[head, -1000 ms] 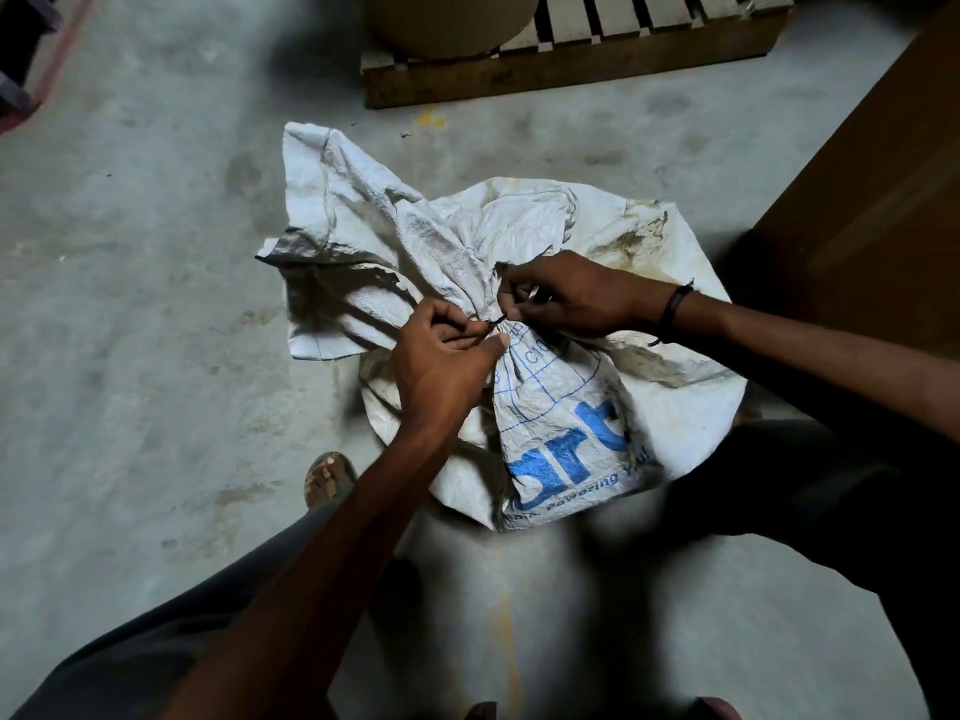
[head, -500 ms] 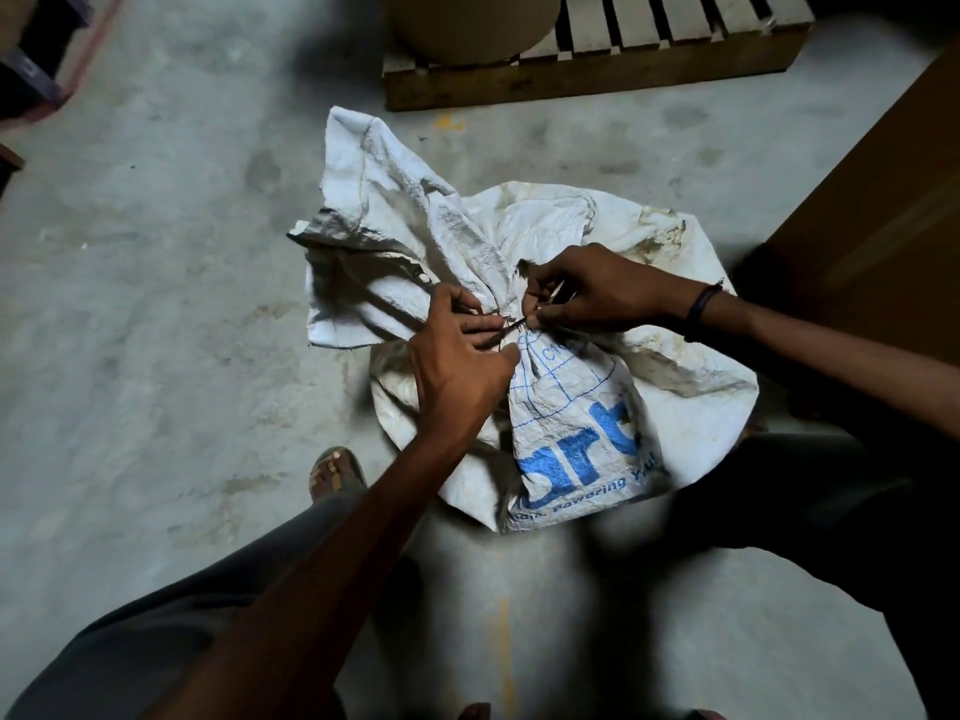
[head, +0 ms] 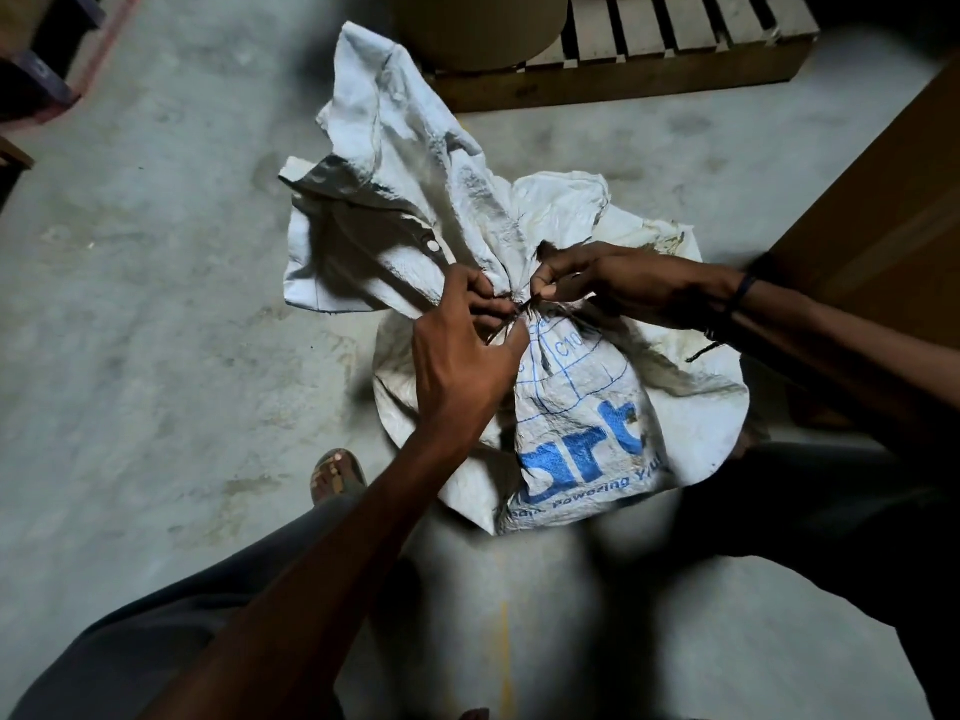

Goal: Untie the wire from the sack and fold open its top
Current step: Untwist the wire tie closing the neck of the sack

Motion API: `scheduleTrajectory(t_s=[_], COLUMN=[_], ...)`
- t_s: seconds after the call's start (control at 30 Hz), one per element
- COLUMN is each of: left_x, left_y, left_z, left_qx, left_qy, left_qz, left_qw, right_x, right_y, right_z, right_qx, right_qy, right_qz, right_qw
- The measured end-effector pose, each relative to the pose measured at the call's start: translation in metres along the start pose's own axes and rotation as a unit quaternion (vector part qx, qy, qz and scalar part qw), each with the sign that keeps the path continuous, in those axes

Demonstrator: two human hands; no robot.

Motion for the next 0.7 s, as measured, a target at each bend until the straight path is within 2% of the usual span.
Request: scheduleTrajectory(t_s=[0.1,0.2,0.3,0.33,0.43,0.5,0.6,0.7], left_x=[-0.002,-0.005,-0.005,-0.003,-0.001,0.0,0.002,0.002], left_y=[0.002,0.001,0.0,-0.001,-0.003,-0.004,-0.004,-0.005], left_z=[-0.006,-0.007,-0.006,-0.006,-0.004,-0.001,0.001,0.002], left_qx=[0.024,0.034,0.037,0.04,0.043,0.039,0.041,0.044], left_qy=[-0.03,-0.065,-0.07,-0.073,-0.079,-0.068,-0.04,-0.008], left_qz=[-0.006,-0.028,-0.029,-0.026,-0.025,-0.02,-0.003,0.009], left_qw=[0.999,0.997,0.996,0.996,0.996,0.997,0.998,0.999], right_x=[-0.005,-0.01,-0.009,-0.011,-0.027,-0.033,-0.03,-0.015], right_y=[0.002,0.004,0.002,0.001,0.004,0.007,0.007,0.006], right_z=[0.008,0.026,0.04,0.039,0.023,0.016,0.027,0.036], right_qx=[-0.015,-0.073,-0.129,-0.133,-0.081,-0.066,-0.102,-0.141], right_qy=[0.033,0.15,0.271,0.268,0.156,0.144,0.258,0.339], right_qz=[-0.019,-0.035,-0.022,-0.028,-0.064,-0.079,-0.079,-0.033], right_qw=[0.999,0.985,0.954,0.954,0.982,0.984,0.958,0.93])
Point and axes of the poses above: each hand's wrist, its own y-axis away from the middle knuckle, its own x-axis out of the palm, z = x × y, the point moved 10 cm from there along -y, towards the middle knuckle, and after that the axes turned 15 degrees about -x, right-handed, at the moved point
